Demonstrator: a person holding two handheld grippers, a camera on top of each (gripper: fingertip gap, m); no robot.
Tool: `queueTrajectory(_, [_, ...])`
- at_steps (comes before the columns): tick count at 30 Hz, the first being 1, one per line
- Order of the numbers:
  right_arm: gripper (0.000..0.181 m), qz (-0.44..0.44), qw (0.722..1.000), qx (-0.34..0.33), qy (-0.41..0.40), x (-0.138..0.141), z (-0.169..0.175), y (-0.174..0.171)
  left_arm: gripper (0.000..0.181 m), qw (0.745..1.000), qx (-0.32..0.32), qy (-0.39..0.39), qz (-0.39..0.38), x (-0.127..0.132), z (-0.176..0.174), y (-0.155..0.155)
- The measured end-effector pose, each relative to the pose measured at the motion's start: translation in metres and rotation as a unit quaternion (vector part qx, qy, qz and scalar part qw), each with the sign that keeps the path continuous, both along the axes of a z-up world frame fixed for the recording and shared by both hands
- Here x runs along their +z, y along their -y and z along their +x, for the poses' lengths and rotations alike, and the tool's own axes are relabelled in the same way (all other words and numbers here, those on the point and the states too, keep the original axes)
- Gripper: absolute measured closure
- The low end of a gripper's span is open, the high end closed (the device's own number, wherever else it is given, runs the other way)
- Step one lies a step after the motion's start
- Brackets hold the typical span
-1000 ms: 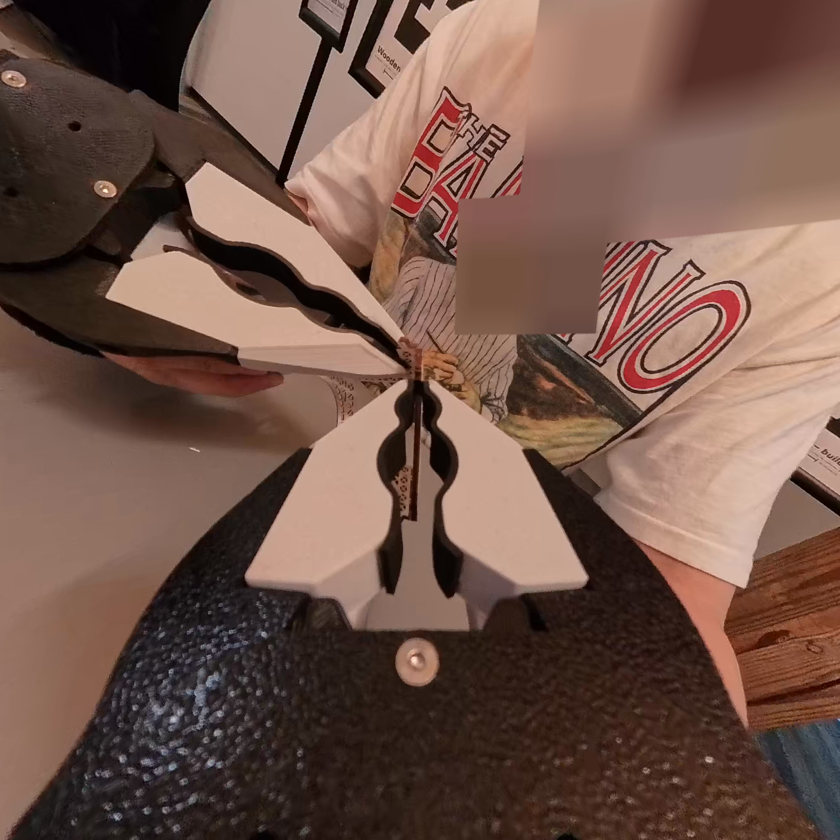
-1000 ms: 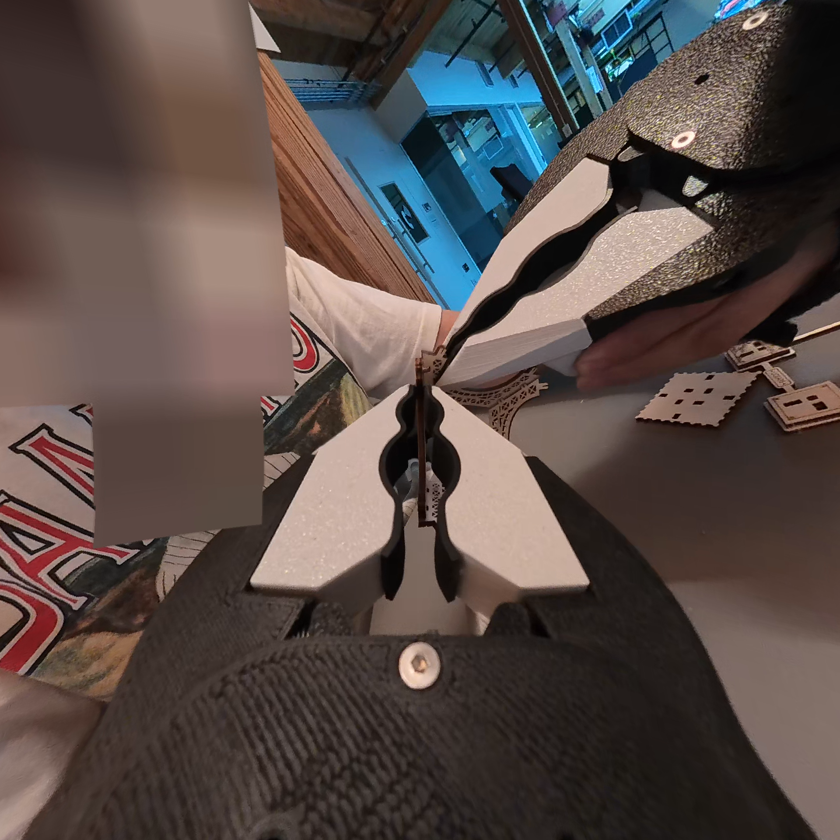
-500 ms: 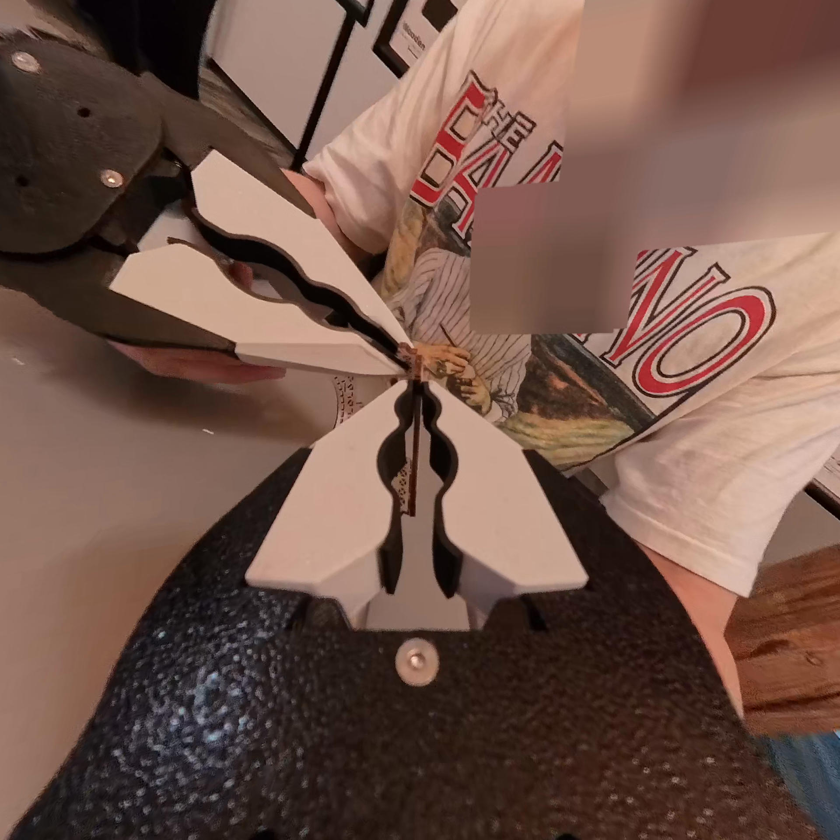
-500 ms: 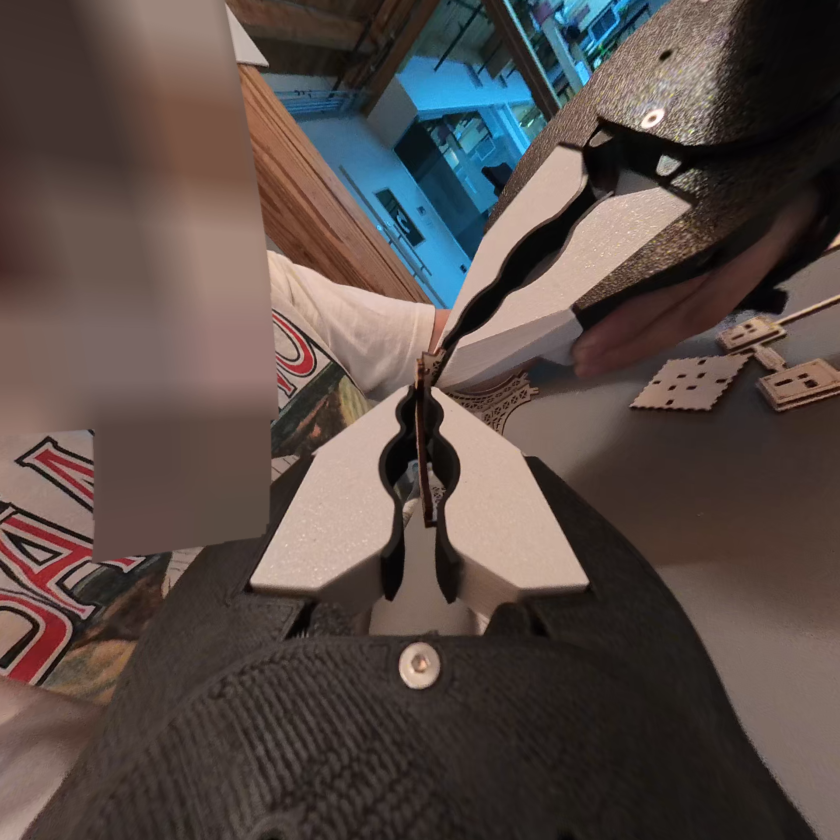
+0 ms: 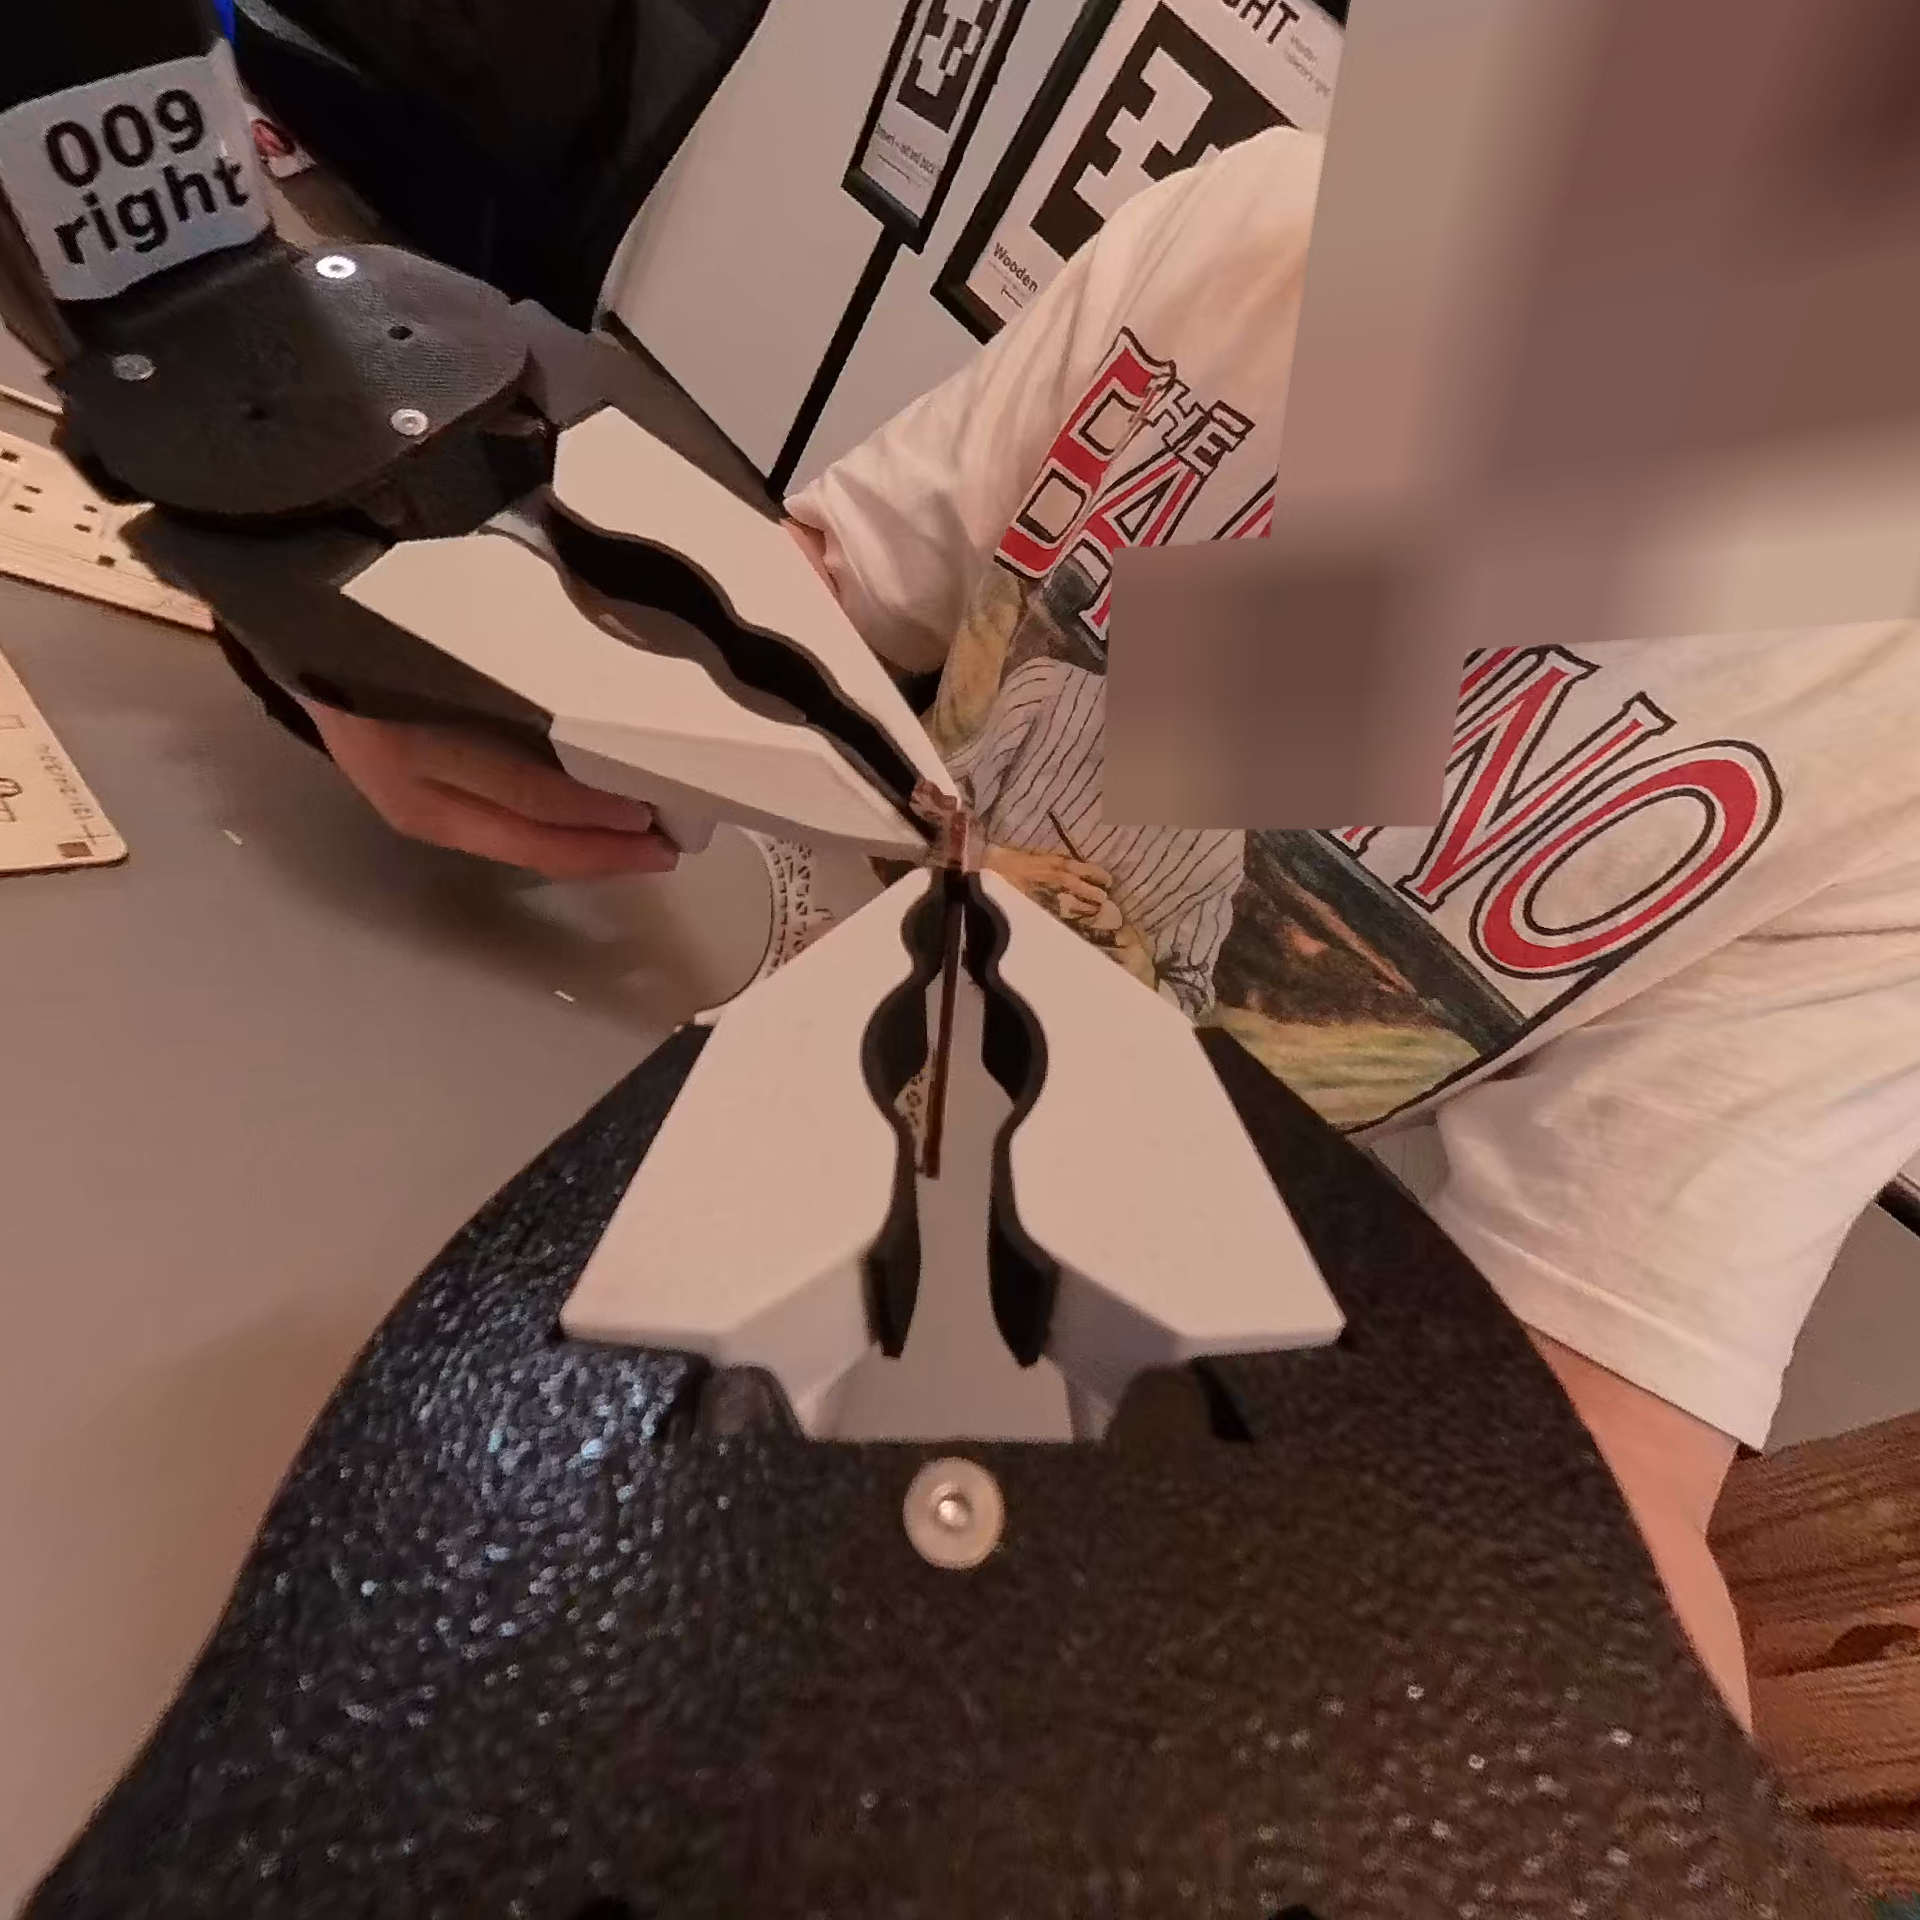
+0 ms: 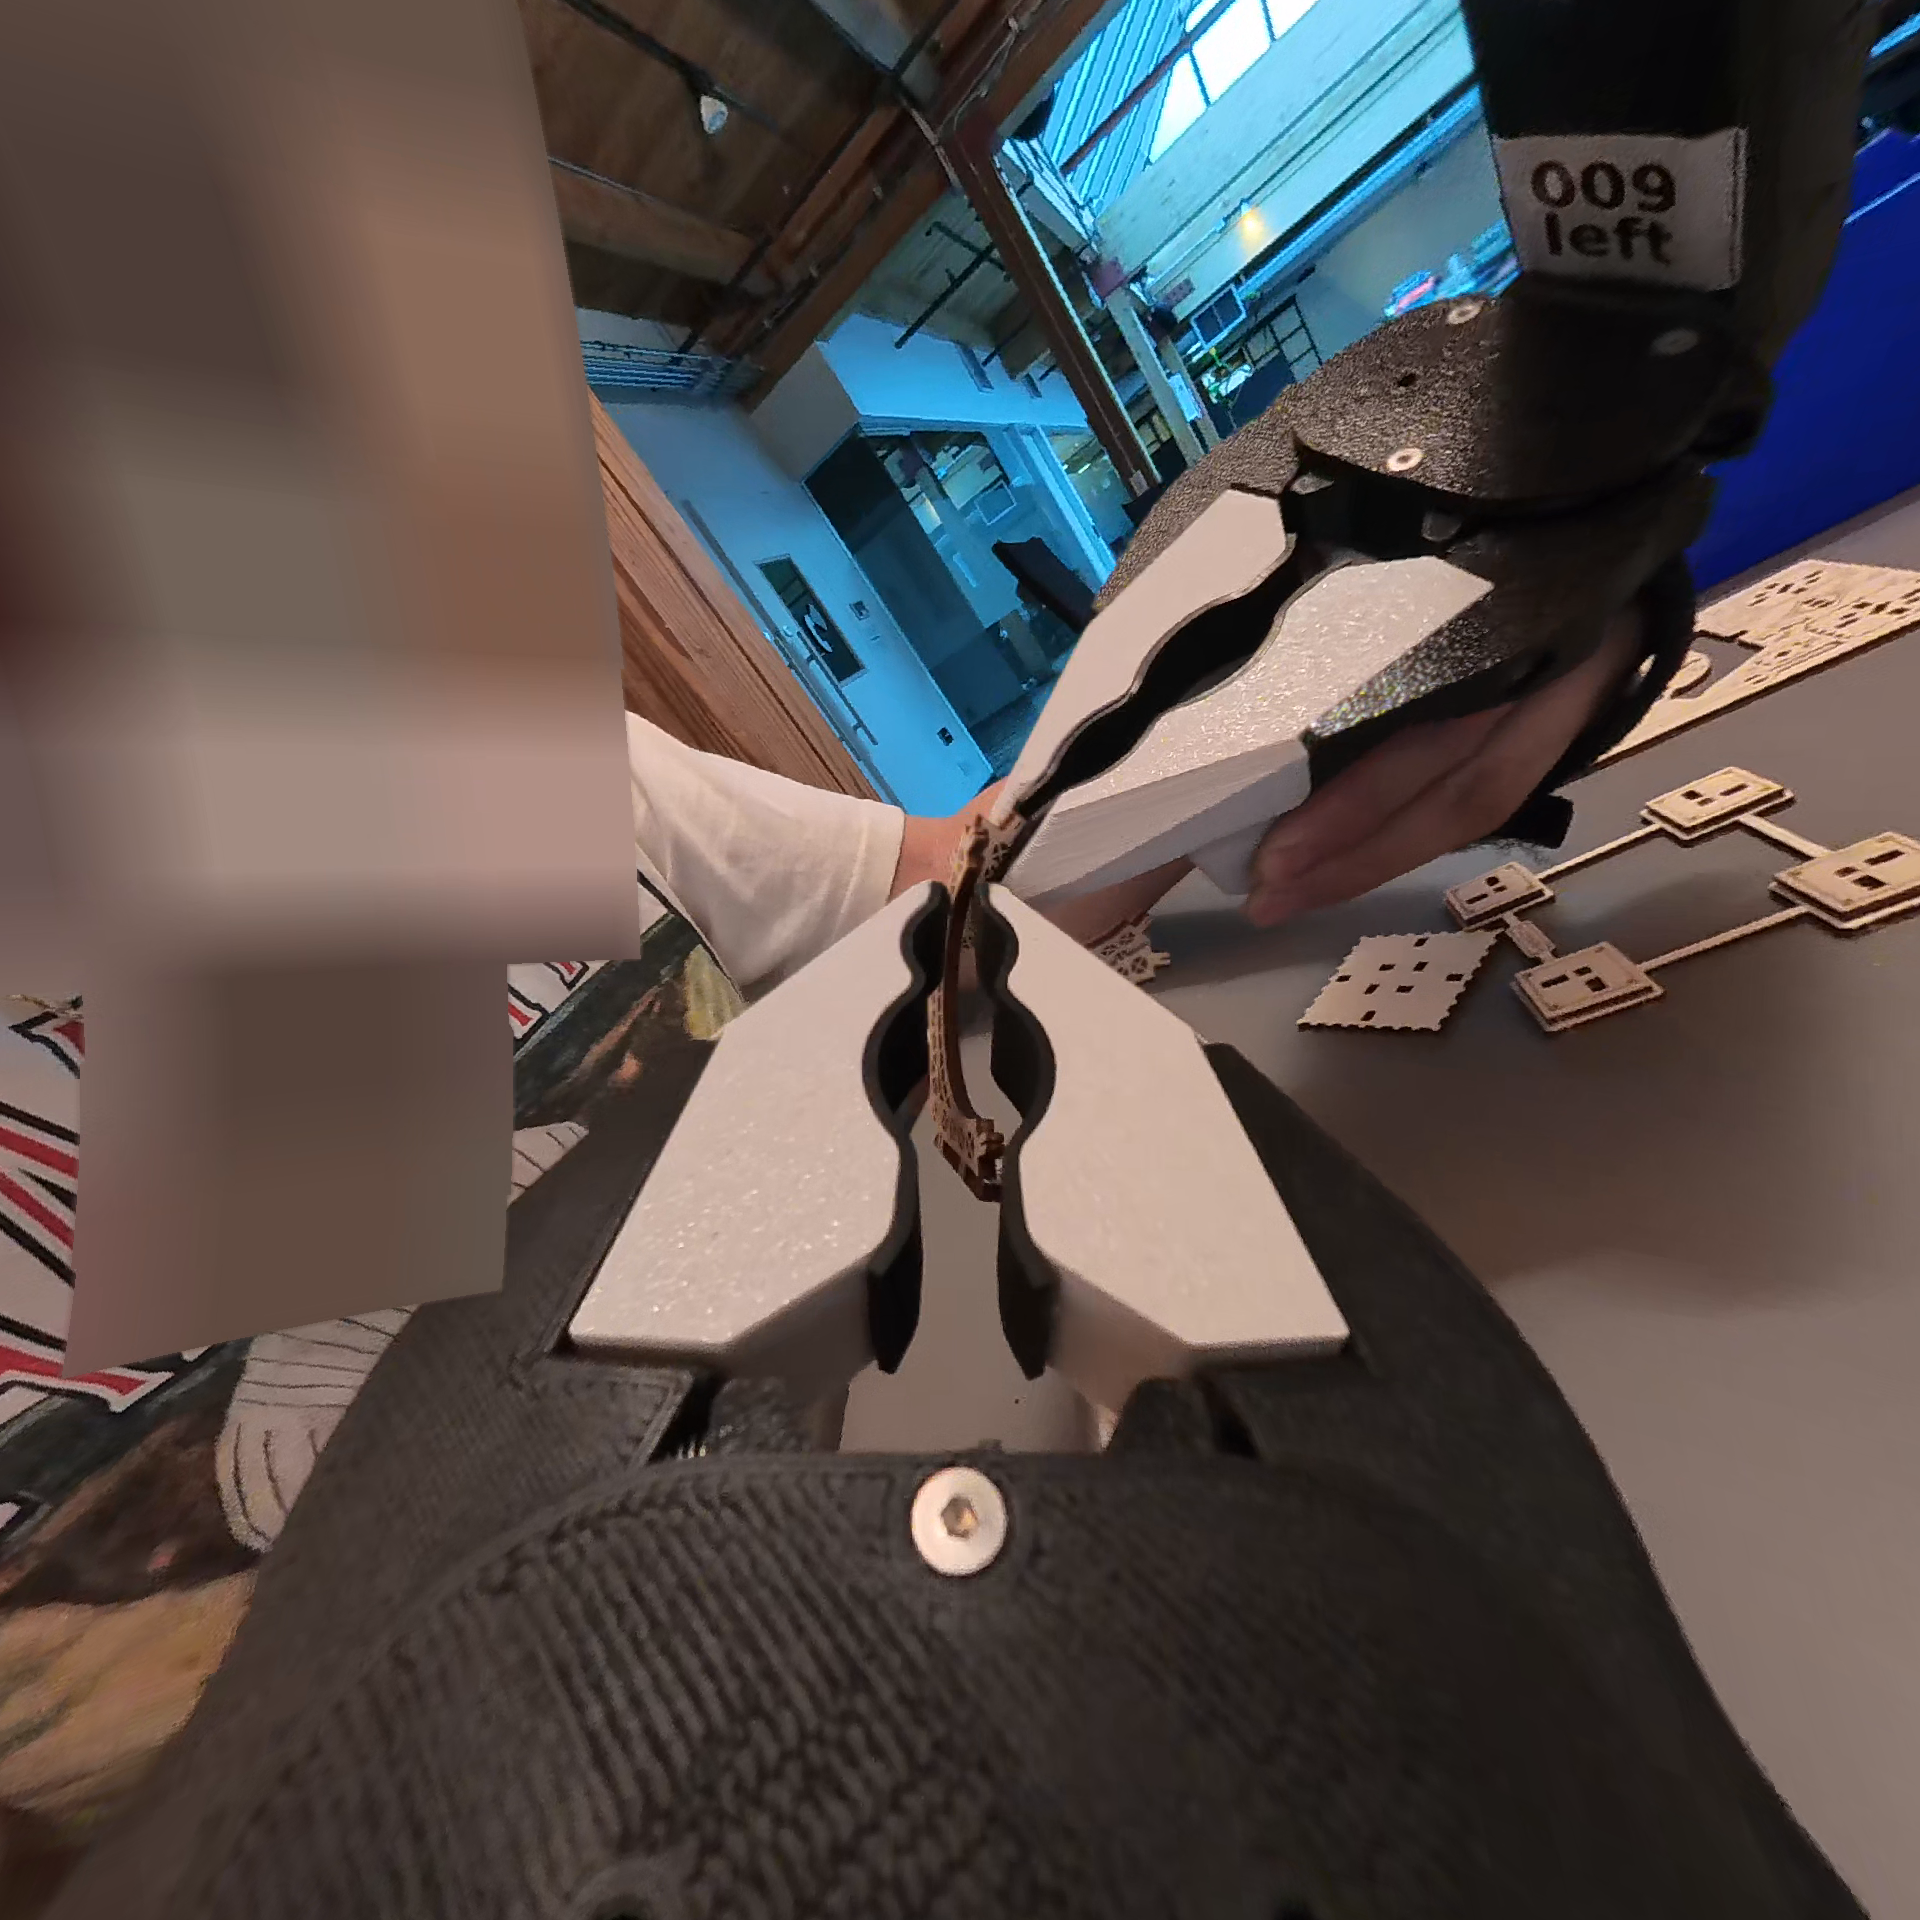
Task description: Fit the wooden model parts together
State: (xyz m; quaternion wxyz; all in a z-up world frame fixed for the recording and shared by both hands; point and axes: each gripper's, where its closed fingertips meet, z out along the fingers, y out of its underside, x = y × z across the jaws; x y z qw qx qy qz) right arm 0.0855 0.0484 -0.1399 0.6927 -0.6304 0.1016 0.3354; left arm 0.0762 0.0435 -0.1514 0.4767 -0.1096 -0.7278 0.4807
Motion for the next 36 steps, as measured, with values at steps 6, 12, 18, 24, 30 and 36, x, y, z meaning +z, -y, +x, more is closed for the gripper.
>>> queueTrajectory(6, [0.18,0.015,0.999,-0.003,-0.03,0.004,0.007,0.002,0.181,0.999,0.044,0.018,-0.018,0.004,0.01,0.003])
queueTrajectory(12, [0.18,0.047,0.996,-0.058,-0.052,0.013,0.03,0.013,0.174,0.986,0.14,0.066,-0.056,0.014,0.034,0.015])
queueTrajectory(18, [0.18,0.065,0.992,-0.09,-0.052,0.018,0.04,0.018,0.175,0.972,0.203,0.103,-0.065,0.022,0.051,0.017])
queueTrajectory(24, [0.18,0.075,0.991,-0.098,-0.049,0.021,0.041,0.019,0.181,0.972,0.208,0.087,-0.061,0.023,0.053,0.019])
queueTrajectory(30, [0.18,0.081,0.991,-0.095,-0.05,0.023,0.04,0.02,0.177,0.974,0.207,0.062,-0.066,0.024,0.054,0.02])
queueTrajectory(36, [0.18,0.077,0.992,-0.083,-0.046,0.023,0.036,0.017,0.178,0.976,0.196,0.046,-0.089,0.029,0.051,0.019])
